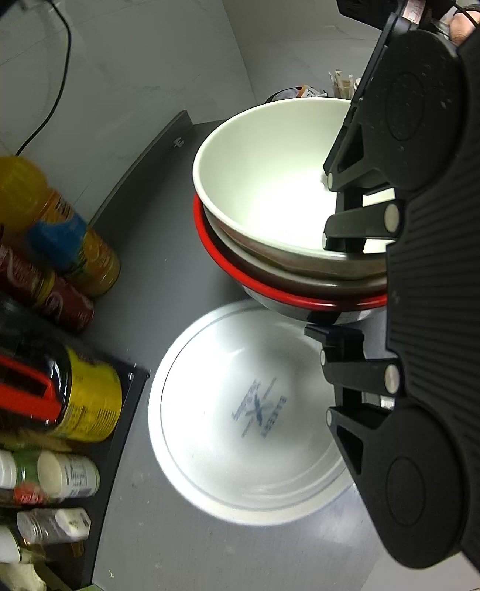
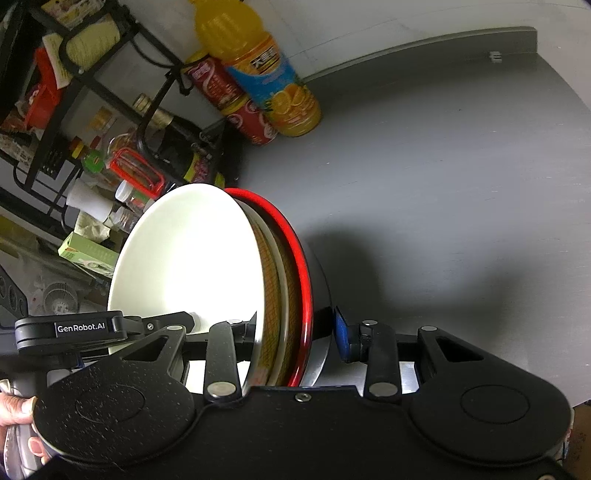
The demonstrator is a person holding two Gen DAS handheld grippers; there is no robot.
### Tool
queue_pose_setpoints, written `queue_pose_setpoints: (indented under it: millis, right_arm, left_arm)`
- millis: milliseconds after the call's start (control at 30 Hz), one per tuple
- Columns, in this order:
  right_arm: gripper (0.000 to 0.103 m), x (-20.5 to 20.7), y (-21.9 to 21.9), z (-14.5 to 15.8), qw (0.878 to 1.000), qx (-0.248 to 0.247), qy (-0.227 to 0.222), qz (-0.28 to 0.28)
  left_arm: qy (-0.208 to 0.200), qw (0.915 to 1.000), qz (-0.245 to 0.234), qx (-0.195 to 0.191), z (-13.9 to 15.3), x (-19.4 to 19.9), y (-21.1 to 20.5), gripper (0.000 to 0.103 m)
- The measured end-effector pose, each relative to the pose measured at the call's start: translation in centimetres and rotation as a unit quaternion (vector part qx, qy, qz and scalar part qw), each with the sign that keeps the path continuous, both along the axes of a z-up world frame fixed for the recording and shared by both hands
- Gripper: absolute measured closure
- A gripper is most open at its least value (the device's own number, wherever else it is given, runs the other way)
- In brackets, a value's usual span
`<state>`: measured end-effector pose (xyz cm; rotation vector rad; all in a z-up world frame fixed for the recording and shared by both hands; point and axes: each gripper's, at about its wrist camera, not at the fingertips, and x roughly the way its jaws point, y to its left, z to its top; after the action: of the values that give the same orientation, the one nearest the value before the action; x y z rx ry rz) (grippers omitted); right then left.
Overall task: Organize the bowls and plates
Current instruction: 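Lift the bowl stack with both grippers and carry it over the plate stack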
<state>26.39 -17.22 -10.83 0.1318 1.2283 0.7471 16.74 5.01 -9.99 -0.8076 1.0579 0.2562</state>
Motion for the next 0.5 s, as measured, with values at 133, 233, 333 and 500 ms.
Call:
queue_pose_setpoints:
  millis: [133, 233, 333, 500]
  right_arm:
    - [0.068, -0.5, 1.6, -0.1, 1.0, 0.0, 0.001, 0.005]
    - [0.069, -0.8, 2.8, -0.3, 1.0, 0.0, 0.003, 0.005]
    - [0.068, -1.1, 4.0, -0.5, 1.0, -0.001, 0.004, 0.003]
    - [0.068, -1.5, 5.6, -1.1, 1.0, 0.001, 0.011, -0.005]
  left_arm:
    - [-0.001, 1.0, 0.002, 0.002, 0.0, -0.4, 1.7, 0.077]
    - [0.0, 1.0, 0.003, 0.002, -0.2, -0.7, 3.1, 0.077]
    - [0.001, 1.0, 0.004, -0.001, -0.5, -0.9, 4.5, 0.077]
    - [0.005, 1.0, 0.003, -0.003, -0.9, -1.1, 6.5, 0.077]
